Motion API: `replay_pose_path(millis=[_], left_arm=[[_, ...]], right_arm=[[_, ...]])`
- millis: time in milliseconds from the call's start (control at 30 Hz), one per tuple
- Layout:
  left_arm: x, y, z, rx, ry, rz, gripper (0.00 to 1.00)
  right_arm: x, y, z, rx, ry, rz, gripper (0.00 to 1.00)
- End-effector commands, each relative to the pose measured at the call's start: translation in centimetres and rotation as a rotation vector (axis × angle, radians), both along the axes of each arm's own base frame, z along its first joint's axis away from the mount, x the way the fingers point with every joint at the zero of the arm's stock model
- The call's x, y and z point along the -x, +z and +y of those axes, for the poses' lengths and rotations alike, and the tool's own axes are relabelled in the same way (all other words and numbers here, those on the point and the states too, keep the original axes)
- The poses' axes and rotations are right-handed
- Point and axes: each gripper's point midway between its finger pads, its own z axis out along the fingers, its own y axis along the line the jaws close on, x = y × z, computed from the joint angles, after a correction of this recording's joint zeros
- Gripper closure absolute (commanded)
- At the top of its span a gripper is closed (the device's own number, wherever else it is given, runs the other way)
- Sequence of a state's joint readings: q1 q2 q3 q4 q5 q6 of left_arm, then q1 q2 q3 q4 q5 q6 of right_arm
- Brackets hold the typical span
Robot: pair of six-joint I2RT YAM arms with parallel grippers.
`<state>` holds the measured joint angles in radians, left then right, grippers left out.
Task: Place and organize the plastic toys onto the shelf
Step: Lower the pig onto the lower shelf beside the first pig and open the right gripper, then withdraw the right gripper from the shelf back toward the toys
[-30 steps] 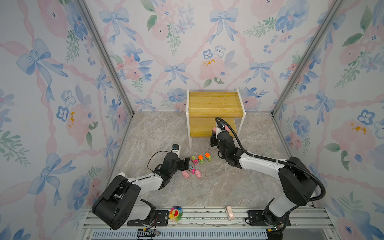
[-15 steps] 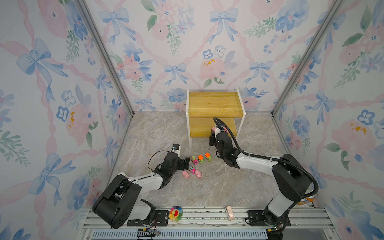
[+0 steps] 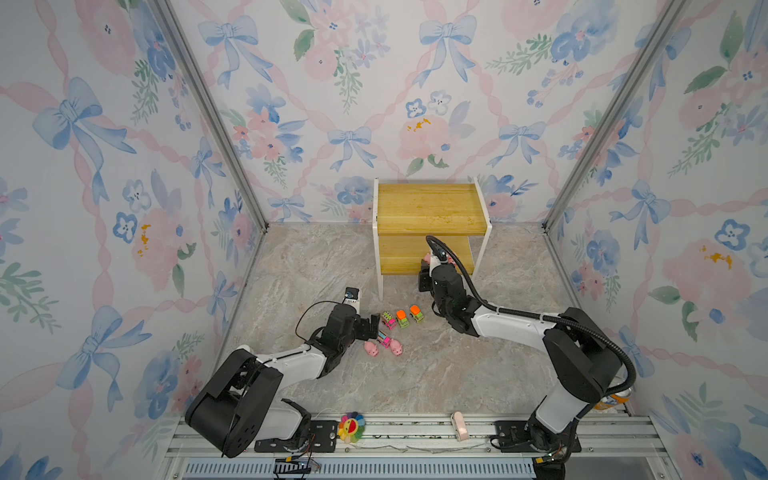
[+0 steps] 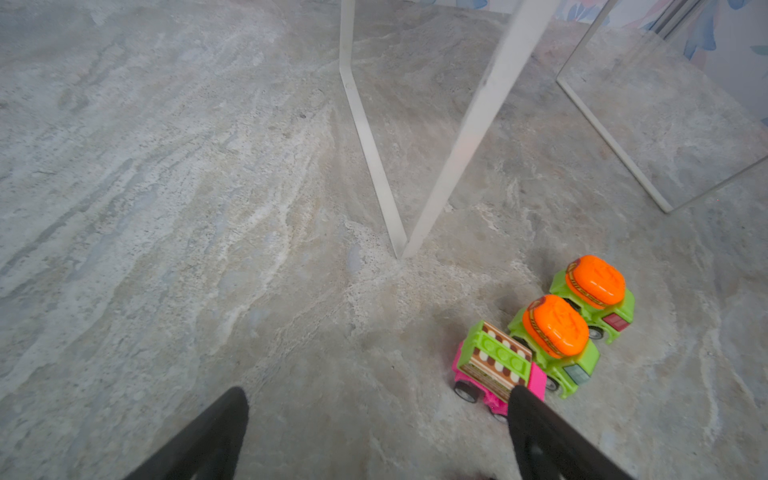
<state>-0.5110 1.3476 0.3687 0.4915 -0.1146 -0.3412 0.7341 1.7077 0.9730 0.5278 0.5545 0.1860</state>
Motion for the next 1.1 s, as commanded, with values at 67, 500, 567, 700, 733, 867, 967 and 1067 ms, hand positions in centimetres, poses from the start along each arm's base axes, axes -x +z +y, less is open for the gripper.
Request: replay_pose_path(millis=[67, 500, 567, 700, 733, 867, 967, 1067], left_arm=[[-0.1, 0.4, -0.2, -0.003, -0.012, -0.012, 0.02], [-0.1, 0.4, -0.2, -0.004, -0.011, -0.011, 0.02], [-0.1, 0.4, -0.2, -0.003, -0.012, -0.011, 0.02], [-0.1, 0.3, -0.2, -0.003, -0.011, -0.008, 0.02], [-0.2, 0.4, -0.2, -0.002, -0.010, -0.009, 0.02], [-0.2, 0.2, -0.2, -0.002, -0.010, -0.004, 0.02], [-0.1, 0.1, -0.2, -0.002, -0.011, -0.001, 0.02], [-0.1, 0.1, -0.2, -0.004, -0.009, -0.001, 0.02]], right_arm=[[0.3, -2.1, -0.3, 0.070, -0.010, 0.042, 0.53], [1.2, -1.2, 0.1, 0.087, -0.001, 0.022, 0.44], [1.5, -1.1, 0.0, 0.089, -0.002, 0.019, 0.43], [2.3, -0.7, -0.2, 0.088, -0.005, 0.009, 0.40], [2.4, -0.9, -0.2, 0.095, -0.004, 0.013, 0.40], [3.1, 0.0, -0.6, 0.087, 0.000, 0.003, 0.39], [3.8, 0.1, -0.8, 0.098, 0.008, 0.008, 0.39], [4.8, 0.3, -1.3, 0.111, 0.014, 0.020, 0.37]])
